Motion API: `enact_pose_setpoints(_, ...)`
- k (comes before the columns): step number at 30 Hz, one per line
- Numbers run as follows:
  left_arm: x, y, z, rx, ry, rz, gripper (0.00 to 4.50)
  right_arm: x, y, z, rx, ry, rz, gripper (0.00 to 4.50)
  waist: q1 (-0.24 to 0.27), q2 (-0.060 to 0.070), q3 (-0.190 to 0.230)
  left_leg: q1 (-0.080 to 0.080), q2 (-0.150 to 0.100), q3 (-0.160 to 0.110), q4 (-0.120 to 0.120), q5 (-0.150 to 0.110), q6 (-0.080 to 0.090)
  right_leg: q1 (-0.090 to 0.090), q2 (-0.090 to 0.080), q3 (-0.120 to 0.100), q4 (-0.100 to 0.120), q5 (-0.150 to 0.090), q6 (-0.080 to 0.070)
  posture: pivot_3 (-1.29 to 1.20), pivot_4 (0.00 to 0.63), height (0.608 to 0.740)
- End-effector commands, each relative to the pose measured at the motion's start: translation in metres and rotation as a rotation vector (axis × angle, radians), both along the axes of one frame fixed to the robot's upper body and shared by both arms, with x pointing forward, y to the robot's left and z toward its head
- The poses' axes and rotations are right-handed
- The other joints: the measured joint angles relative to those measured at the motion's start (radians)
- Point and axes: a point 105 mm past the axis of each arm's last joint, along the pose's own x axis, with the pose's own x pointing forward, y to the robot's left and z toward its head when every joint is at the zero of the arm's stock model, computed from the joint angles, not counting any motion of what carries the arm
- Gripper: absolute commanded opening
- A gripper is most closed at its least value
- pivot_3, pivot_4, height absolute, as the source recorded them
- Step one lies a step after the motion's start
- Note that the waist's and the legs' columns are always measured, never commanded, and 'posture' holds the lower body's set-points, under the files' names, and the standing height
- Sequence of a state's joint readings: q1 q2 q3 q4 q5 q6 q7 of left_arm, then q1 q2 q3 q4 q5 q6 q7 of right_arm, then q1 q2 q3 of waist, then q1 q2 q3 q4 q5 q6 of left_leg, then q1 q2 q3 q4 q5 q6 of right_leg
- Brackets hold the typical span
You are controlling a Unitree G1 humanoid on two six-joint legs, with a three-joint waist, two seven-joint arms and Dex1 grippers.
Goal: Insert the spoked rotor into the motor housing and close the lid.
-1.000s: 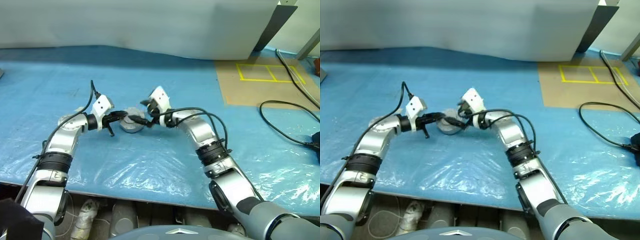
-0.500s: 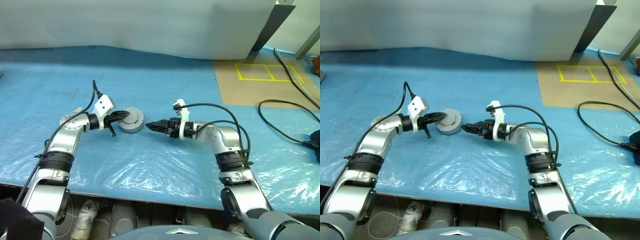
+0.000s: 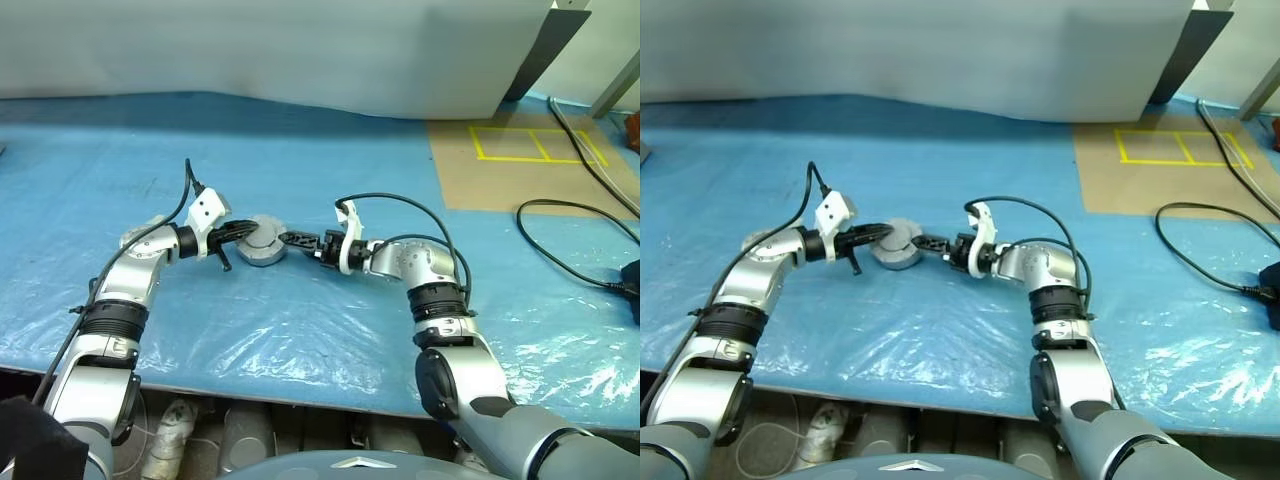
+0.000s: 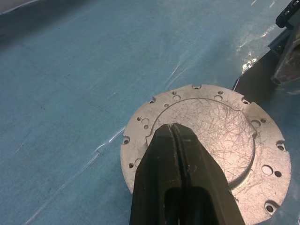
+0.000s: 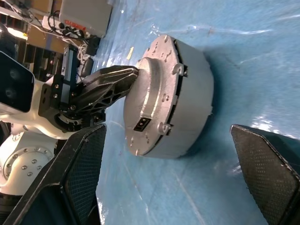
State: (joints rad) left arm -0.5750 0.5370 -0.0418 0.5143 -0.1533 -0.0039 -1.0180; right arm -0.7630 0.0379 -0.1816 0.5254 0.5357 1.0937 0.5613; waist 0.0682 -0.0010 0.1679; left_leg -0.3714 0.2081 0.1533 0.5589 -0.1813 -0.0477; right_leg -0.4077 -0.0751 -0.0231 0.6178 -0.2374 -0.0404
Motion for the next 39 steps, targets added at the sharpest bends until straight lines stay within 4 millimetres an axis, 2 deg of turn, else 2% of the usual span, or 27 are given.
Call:
enact_pose_setpoints(1, 0.000, 0.005, -0.003, 0.020, 0.005, 0.014, 0.00, -0.006, 0.021, 0.003, 0.001, 0.016, 0.057, 4.45, 0.000, 0.000, 0.000, 0.000, 0.000, 0.000, 0.000, 0.000, 0.000, 0.000, 0.000, 0.000, 0.000, 0.000, 0.000, 0.00, 0.150, 0.740)
enact_pose_setpoints(7, -0.001, 0.006, -0.003, 0.018, 0.005, 0.022, 0.00, -0.004, 0.037, 0.011, -0.011, 0.001, 0.104, 4.45, 0.000, 0.000, 0.000, 0.000, 0.000, 0.000, -0.002, 0.000, 0.000, -0.001, 0.000, 0.000, -0.001, 0.000, 0.000, 0.00, 0.150, 0.740)
enact_pose_setpoints(15, -0.002, 0.007, -0.005, 0.018, 0.008, 0.024, 0.00, 0.008, 0.030, 0.012, 0.002, -0.032, 0.037, 4.45, -0.001, 0.000, 0.000, 0.000, 0.000, 0.001, -0.003, 0.000, 0.000, -0.001, 0.000, 0.000, -0.001, 0.000, 0.000, 0.00, 0.150, 0.740)
enact_pose_setpoints(19, -0.003, 0.006, -0.005, 0.018, 0.009, 0.022, 0.00, 0.009, 0.029, 0.017, 0.036, -0.055, 0.027, 3.19, 0.001, 0.000, 0.000, -0.001, 0.000, 0.001, -0.003, 0.000, 0.000, -0.001, 0.000, 0.000, -0.001, 0.000, 0.000, 0.00, 0.150, 0.740)
enact_pose_setpoints(23, -0.002, 0.005, -0.005, 0.018, 0.010, 0.017, 0.00, 0.006, 0.028, 0.016, 0.038, -0.063, 0.044, 1.75, 0.001, 0.000, 0.000, -0.003, 0.000, 0.001, -0.003, 0.000, 0.000, -0.004, 0.000, -0.001, -0.002, 0.000, 0.000, 0.00, 0.150, 0.740)
enact_pose_setpoints(25, -0.002, 0.005, -0.005, 0.019, 0.008, 0.015, 0.00, 0.004, 0.029, 0.016, 0.038, -0.065, 0.052, 1.23, 0.002, 0.000, 0.000, -0.004, 0.000, 0.001, -0.003, 0.000, 0.000, -0.004, 0.000, -0.001, -0.001, 0.000, 0.000, 0.00, 0.150, 0.740)
enact_pose_setpoints(29, -0.003, 0.003, 0.000, -0.009, 0.014, 0.002, 0.00, 0.004, 0.029, 0.017, 0.045, -0.067, 0.052, 1.20, 0.002, 0.000, 0.000, -0.004, 0.000, 0.001, -0.003, 0.000, 0.000, -0.004, 0.000, -0.001, -0.001, 0.000, 0.000, 0.00, 0.150, 0.740)
enact_pose_setpoints(33, -0.008, 0.000, 0.015, -0.091, 0.022, -0.032, 0.00, 0.001, 0.029, 0.018, 0.057, -0.059, 0.073, 1.20, 0.002, 0.000, 0.000, -0.004, 0.000, 0.001, -0.003, 0.000, 0.000, -0.005, 0.000, -0.001, -0.001, 0.000, 0.000, 0.00, 0.150, 0.740)
enact_pose_setpoints(35, -0.011, 0.000, 0.024, -0.131, 0.019, -0.045, 0.00, -0.001, 0.029, 0.018, 0.060, -0.047, 0.081, 1.20, 0.002, 0.000, 0.000, -0.007, 0.000, 0.001, -0.003, 0.000, 0.000, -0.008, 0.000, -0.001, -0.001, 0.000, 0.000, 0.00, 0.150, 0.740)
enact_pose_setpoints(39, -0.016, 0.002, 0.061, -0.285, 0.021, -0.077, 0.00, -0.003, 0.017, 0.025, 0.130, 0.000, 0.078, 1.20, 0.003, 0.000, 0.000, -0.013, 0.000, 0.001, -0.003, 0.000, 0.000, -0.014, 0.000, -0.002, 0.000, 0.002, 0.003, 0.00, 0.150, 0.740)
